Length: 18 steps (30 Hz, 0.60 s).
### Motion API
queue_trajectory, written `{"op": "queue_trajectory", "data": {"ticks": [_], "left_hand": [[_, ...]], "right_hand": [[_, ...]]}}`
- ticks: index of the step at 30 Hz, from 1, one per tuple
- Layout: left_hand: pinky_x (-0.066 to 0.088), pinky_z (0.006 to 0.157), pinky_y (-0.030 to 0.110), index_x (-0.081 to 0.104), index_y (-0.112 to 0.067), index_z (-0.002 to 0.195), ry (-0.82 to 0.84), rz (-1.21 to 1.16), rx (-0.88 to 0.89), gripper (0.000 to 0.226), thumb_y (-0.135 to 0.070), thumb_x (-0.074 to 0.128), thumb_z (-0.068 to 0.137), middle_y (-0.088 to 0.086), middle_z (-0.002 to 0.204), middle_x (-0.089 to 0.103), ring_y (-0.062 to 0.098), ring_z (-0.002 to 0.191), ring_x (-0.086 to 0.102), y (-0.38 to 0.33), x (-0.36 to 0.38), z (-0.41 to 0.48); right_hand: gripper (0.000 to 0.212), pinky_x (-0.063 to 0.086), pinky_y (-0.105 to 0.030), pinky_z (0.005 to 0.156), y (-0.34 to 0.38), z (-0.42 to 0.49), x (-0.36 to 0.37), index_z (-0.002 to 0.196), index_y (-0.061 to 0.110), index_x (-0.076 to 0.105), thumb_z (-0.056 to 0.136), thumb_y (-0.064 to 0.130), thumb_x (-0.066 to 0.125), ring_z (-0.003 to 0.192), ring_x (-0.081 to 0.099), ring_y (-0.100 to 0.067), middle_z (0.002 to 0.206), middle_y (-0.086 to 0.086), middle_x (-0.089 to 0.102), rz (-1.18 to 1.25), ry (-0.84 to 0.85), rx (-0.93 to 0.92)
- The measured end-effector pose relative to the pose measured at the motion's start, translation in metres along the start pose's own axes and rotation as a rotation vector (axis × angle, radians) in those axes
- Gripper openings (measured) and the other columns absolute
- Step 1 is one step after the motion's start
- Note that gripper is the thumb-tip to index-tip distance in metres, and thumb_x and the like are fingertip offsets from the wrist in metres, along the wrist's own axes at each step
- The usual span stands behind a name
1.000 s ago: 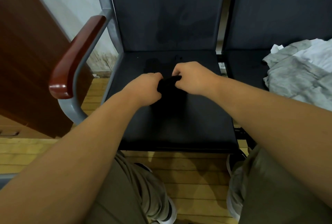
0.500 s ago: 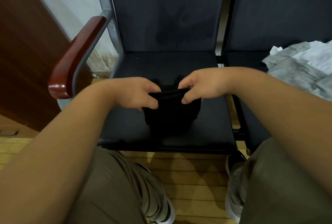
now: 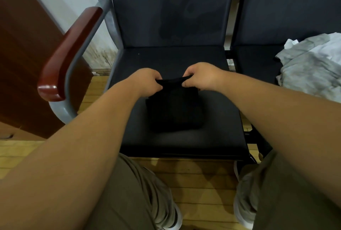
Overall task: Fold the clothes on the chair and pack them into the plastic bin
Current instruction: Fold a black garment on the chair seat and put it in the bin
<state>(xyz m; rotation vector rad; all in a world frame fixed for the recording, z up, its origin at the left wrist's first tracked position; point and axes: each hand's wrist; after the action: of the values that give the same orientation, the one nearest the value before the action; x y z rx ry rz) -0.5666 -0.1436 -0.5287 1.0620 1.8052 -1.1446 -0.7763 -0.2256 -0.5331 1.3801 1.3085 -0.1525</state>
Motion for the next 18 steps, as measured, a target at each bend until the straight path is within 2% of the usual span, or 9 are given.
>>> {"op": "queue_trajectory", "data": {"ticks": [2, 5, 8, 11, 13, 14, 16, 18], "left_hand": [[0.046, 0.084, 0.035, 0.071, -0.029, 0.108, 0.052, 0.052, -0.030, 0.009, -0.029, 0.069, 0.100, -0.002, 0.104, 0.067, 0.020, 0.102, 0.062, 0.003, 0.009, 0.012], [0.049, 0.091, 0.039, 0.069, -0.029, 0.118, 0.094, 0.103, -0.056, 0.019, -0.035, 0.069, 0.100, 0.005, 0.124, 0.062, 0.024, 0.108, 0.059, 0.002, 0.014, 0.024], [0.048, 0.104, 0.045, 0.059, -0.027, 0.135, 0.135, 0.161, -0.122, 0.050, -0.053, 0.072, 0.094, 0.010, 0.141, 0.045, 0.032, 0.121, 0.055, 0.001, 0.014, 0.030], [0.048, 0.103, 0.043, 0.049, -0.017, 0.146, 0.157, 0.178, -0.137, 0.084, -0.062, 0.081, 0.083, 0.010, 0.145, 0.049, 0.032, 0.125, 0.055, 0.002, 0.011, 0.031], [0.047, 0.102, 0.041, 0.047, -0.012, 0.149, 0.131, 0.135, -0.127, 0.092, -0.056, 0.087, 0.079, 0.010, 0.145, 0.055, 0.032, 0.128, 0.056, 0.004, 0.012, 0.030], [0.047, 0.101, 0.041, 0.048, -0.012, 0.148, 0.132, 0.116, -0.128, 0.090, -0.054, 0.088, 0.079, 0.009, 0.142, 0.057, 0.032, 0.127, 0.057, 0.004, 0.012, 0.028], [0.049, 0.093, 0.040, 0.058, -0.015, 0.136, 0.168, 0.092, -0.129, 0.074, -0.052, 0.088, 0.079, 0.006, 0.128, 0.063, 0.028, 0.115, 0.061, 0.004, 0.014, 0.025], [0.053, 0.084, 0.039, 0.067, -0.020, 0.119, 0.216, 0.047, -0.111, 0.052, -0.047, 0.088, 0.081, 0.004, 0.114, 0.067, 0.023, 0.101, 0.064, 0.002, 0.015, 0.021]], "right_hand": [[0.012, 0.047, -0.027, 0.071, -0.006, 0.008, 0.006, 0.106, 0.028, 0.074, 0.095, 0.033, 0.077, 0.098, 0.065, -0.014, 0.101, 0.009, 0.066, -0.076, -0.025, -0.003], [0.023, 0.051, -0.036, 0.091, -0.014, 0.018, 0.013, 0.116, 0.032, 0.071, 0.096, 0.042, 0.075, 0.109, 0.056, -0.020, 0.116, 0.004, 0.050, -0.259, -0.028, -0.031], [0.033, 0.051, -0.041, 0.101, -0.019, 0.022, 0.017, 0.123, 0.034, 0.067, 0.095, 0.050, 0.074, 0.111, 0.054, -0.022, 0.124, 0.000, 0.043, -0.310, -0.003, -0.031], [0.041, 0.051, -0.040, 0.099, -0.022, 0.021, 0.016, 0.128, 0.032, 0.062, 0.093, 0.050, 0.075, 0.112, 0.056, -0.022, 0.126, 0.000, 0.047, -0.288, 0.028, -0.030], [0.054, 0.050, -0.040, 0.104, -0.023, 0.021, 0.016, 0.139, 0.030, 0.057, 0.093, 0.048, 0.077, 0.121, 0.057, -0.024, 0.134, -0.001, 0.052, -0.306, 0.035, -0.047], [0.060, 0.049, -0.041, 0.107, -0.023, 0.020, 0.017, 0.144, 0.028, 0.053, 0.093, 0.047, 0.078, 0.127, 0.056, -0.025, 0.140, -0.002, 0.053, -0.300, 0.042, -0.045], [0.068, 0.048, -0.041, 0.108, -0.020, 0.019, 0.017, 0.150, 0.024, 0.048, 0.093, 0.045, 0.078, 0.130, 0.055, -0.026, 0.144, -0.004, 0.054, -0.288, 0.069, -0.009], [0.062, 0.050, -0.039, 0.101, -0.016, 0.014, 0.016, 0.144, 0.019, 0.054, 0.093, 0.045, 0.078, 0.121, 0.059, -0.025, 0.135, -0.003, 0.060, -0.317, 0.112, 0.037]]}}
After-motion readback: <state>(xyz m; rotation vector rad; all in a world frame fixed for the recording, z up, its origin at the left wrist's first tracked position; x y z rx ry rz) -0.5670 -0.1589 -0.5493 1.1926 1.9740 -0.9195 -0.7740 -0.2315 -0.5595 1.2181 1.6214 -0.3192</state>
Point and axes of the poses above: each hand's wrist, its own z-axis towards the middle knuckle, its own x-axis out of the palm, y = z × x
